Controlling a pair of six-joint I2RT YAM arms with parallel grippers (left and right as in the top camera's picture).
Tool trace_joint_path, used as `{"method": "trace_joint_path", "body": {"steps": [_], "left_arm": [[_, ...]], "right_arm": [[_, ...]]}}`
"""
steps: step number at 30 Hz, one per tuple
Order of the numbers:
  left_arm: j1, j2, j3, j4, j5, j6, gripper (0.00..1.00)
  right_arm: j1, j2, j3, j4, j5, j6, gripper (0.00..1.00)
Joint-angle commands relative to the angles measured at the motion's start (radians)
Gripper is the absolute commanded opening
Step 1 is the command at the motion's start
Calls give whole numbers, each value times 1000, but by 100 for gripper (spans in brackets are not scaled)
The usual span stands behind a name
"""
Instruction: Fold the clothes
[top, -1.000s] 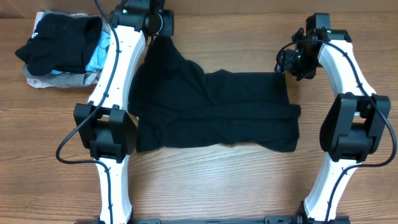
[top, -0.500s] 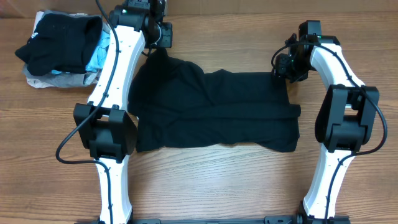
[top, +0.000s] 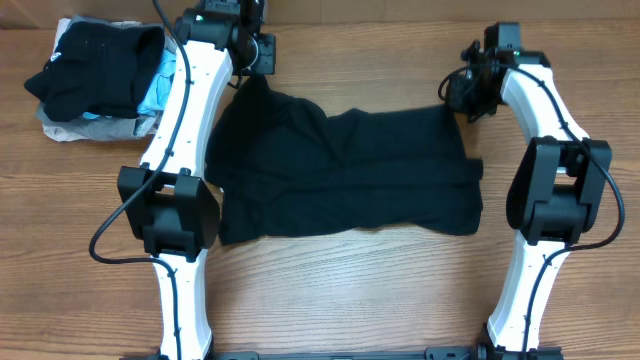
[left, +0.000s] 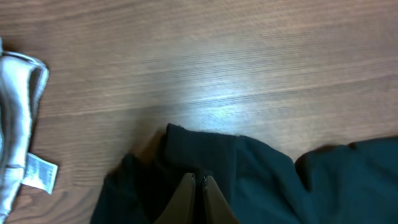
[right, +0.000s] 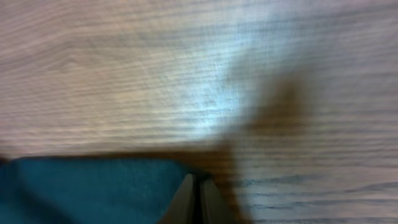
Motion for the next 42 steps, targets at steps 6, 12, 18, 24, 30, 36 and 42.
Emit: {"method": "trace_joint_path", "body": {"steps": [6, 12, 18, 24, 30, 36, 42], "left_arm": [[108, -14, 19, 27, -19, 15, 4], [135, -56, 20, 16, -6, 35, 4], [120, -152, 20, -42, 5, 46, 4], [83, -261, 20, -337, 61, 46, 4], [59, -247, 16, -490, 56, 46, 4], [38, -246, -33, -545, 7, 45, 4], [37, -246, -175, -535, -8, 45, 4]], "right_arm": [[-26, -4, 251, -125, 12, 0, 4], [-82, -6, 335, -267, 22, 0, 4], [-144, -8, 335, -327, -21, -1, 4], [-180, -8, 335, -374, -79, -1, 4], [-181, -8, 335, -437, -79, -1, 4], [-203, -8, 335, -551, -87, 12, 4], [-235, -14, 335, -667, -90, 22, 4]]}}
